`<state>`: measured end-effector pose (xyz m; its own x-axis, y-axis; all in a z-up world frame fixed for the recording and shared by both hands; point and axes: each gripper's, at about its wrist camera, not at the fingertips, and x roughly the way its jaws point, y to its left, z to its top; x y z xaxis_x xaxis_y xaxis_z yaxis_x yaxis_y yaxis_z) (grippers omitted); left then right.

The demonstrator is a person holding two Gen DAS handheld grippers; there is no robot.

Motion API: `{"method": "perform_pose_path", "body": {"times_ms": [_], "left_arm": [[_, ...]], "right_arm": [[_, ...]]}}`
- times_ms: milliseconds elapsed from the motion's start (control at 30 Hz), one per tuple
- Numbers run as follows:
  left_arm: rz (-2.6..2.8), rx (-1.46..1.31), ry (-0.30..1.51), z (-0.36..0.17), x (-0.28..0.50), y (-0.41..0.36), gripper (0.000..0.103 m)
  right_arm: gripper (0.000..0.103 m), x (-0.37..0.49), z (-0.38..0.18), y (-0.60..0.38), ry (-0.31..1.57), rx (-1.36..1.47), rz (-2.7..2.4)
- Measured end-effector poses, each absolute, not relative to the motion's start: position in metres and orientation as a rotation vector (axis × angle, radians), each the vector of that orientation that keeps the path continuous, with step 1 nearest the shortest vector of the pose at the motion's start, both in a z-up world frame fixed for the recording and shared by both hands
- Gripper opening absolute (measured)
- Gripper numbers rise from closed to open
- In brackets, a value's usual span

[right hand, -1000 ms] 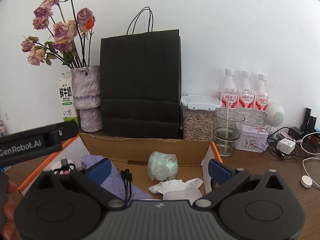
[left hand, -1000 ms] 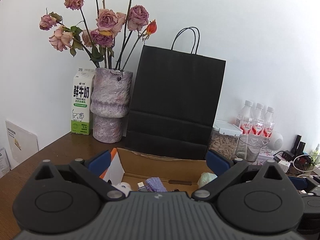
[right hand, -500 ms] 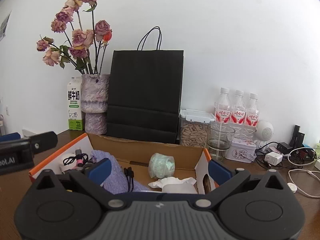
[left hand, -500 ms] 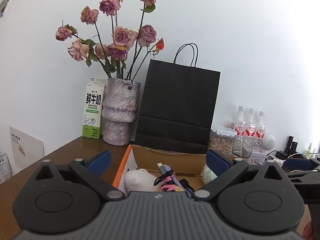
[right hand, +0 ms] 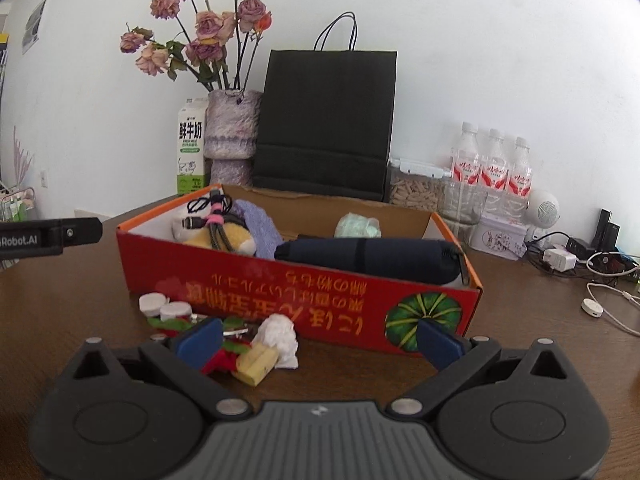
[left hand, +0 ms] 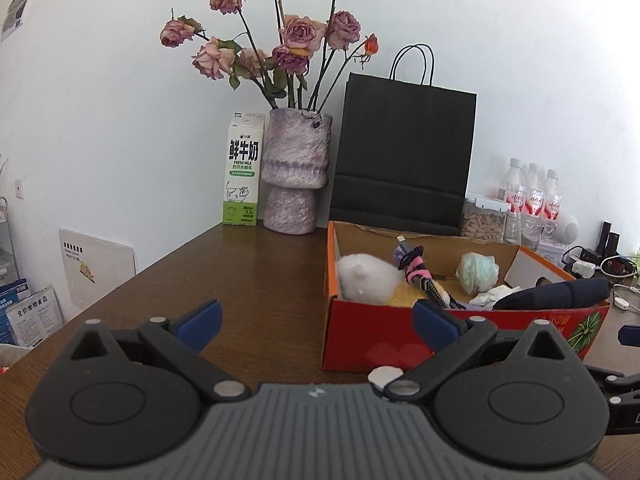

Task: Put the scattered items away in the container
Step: 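Withdraw both grippers from the box back over the table, then grasp the red rose with green leaves using the right gripper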

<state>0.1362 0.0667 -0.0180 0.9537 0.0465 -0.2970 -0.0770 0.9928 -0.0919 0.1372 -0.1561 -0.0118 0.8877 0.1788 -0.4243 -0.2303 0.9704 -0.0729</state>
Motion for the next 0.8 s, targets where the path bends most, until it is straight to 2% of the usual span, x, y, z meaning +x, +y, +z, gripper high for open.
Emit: {"method": "perform_pose_path", "body": {"times_ms": [433, 533, 633, 767, 800], "left_arm": [[0.081, -0.133, 0.368, -0.032, 0.138, 0.076, 0.103], [0.083, -0.146, 0.373, -0.032, 0.139, 0.079, 0.103], [0.088, -0.153, 0.383, -0.032, 0.141, 0.079, 0.103], [0.092, -0.164, 0.394, -0.033, 0.142, 0.081, 0.103], [0.093, -0.166, 0.396, -0.033, 0.142, 0.081, 0.103]], "right_arm": [[0.103, 0.148, -0.02, -0.121, 0.49, -0.122, 0.343], [0.1, 0.157, -0.021, -0.112, 0.511, -0.119, 0.363], [0.092, 0.163, -0.022, -0.105, 0.527, -0.12, 0.376], [0.072, 0.174, -0.025, -0.101, 0.574, -0.099, 0.403], [0.07, 0.176, -0.026, -0.1, 0.59, -0.097, 0.415]]}}
